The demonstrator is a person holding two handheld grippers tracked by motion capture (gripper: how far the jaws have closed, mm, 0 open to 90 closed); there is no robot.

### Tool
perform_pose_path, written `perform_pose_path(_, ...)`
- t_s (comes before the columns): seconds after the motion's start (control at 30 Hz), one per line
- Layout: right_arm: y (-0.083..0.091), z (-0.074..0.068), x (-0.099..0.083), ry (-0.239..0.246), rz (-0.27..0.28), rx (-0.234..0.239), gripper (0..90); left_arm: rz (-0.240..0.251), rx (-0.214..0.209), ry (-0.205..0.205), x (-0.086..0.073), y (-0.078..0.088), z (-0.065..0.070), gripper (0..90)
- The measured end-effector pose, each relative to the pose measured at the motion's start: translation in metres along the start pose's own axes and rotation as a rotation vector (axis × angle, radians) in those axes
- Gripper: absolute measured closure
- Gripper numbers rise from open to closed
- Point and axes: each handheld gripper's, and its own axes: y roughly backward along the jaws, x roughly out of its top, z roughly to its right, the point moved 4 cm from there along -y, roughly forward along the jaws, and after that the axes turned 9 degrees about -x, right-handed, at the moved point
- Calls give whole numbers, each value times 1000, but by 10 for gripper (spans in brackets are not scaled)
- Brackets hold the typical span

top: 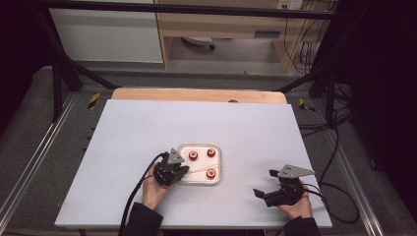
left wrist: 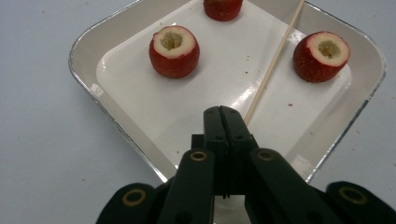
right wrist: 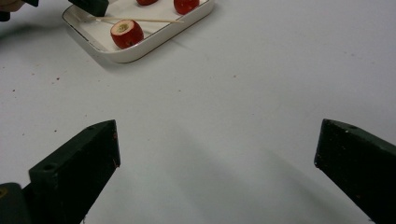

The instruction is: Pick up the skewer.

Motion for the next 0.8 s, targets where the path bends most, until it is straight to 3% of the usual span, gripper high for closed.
perform_pose_path(0.17,0,0,0,-1,2,0,8,6,-5,-10,0,3,3,897)
perform_pose_path(0.2,-1,0,0,1,3,-1,8,27,-10,-5,4,6,4,889)
perform_pose_path(0.3,-1,0,0,1,-1,0,8,37,-12,-7,12,8,6,812)
perform_pose_path(0.5,-1,0,0,0,0,1,8,4,-25,-49,24,2,10,733)
perform_pose_path(0.53,-1,0,0,1,0,1,8,-14,-48,-62,25,-3,10,732)
perform_pose_path(0.8,-1,-1,-1,3,-5,4,8,-62,-74,-71,23,-16,8,711)
